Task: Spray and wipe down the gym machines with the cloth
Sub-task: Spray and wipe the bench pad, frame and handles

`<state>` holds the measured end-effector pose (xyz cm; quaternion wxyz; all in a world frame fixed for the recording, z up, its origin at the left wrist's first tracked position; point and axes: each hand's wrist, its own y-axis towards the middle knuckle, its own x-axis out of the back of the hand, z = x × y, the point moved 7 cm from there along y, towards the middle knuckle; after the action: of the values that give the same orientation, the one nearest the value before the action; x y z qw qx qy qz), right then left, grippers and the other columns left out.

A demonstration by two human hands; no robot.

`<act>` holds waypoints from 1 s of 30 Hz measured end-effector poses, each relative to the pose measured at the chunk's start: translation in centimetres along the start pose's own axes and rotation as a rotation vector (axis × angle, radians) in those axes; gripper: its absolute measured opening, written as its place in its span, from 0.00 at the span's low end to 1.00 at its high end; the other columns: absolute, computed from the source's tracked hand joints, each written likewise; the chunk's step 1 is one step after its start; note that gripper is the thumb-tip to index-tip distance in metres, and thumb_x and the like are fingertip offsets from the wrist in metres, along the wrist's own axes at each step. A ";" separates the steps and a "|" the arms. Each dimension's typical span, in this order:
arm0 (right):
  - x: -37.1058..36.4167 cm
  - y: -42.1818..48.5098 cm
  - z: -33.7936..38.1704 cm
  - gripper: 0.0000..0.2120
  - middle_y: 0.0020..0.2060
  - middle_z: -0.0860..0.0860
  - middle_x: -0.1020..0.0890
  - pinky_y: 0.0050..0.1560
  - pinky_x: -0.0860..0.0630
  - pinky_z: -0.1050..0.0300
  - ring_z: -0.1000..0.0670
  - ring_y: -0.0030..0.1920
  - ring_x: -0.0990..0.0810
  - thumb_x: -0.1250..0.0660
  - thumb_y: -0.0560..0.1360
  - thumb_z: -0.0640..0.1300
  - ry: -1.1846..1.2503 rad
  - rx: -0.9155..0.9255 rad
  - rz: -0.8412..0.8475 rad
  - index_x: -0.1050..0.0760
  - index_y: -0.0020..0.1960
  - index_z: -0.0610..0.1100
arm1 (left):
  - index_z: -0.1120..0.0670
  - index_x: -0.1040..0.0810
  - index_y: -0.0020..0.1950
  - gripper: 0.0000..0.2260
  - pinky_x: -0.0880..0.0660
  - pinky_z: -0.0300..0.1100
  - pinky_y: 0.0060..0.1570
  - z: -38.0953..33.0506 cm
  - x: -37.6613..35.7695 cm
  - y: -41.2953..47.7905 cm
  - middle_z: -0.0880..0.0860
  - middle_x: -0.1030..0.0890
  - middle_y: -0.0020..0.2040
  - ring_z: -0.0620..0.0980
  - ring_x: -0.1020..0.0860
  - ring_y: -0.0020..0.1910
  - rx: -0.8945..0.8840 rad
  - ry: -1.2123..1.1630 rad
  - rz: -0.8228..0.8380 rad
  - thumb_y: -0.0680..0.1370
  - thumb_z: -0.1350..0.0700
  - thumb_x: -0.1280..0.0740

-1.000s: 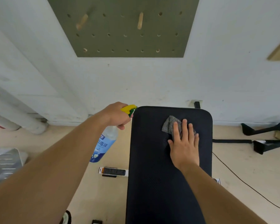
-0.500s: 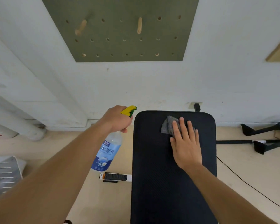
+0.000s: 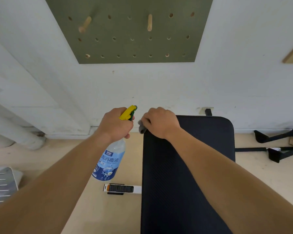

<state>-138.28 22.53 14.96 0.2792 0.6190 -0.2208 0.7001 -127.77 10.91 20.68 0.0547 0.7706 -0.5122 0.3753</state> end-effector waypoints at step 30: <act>2.9 -11.5 -21.6 0.26 0.48 0.47 0.18 0.43 0.29 0.51 0.41 0.48 0.21 0.54 0.82 0.63 0.093 -0.472 -0.047 0.24 0.47 0.50 | 0.55 0.19 0.47 0.13 0.18 0.57 0.53 -8.3 -11.9 -2.0 0.58 0.16 0.50 0.51 0.17 0.32 0.099 -0.006 0.212 0.67 0.64 0.36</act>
<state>-146.92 45.59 14.47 0.4423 0.5084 -0.3509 0.6502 -132.75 24.67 19.69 -0.0248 0.7149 -0.5719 0.4014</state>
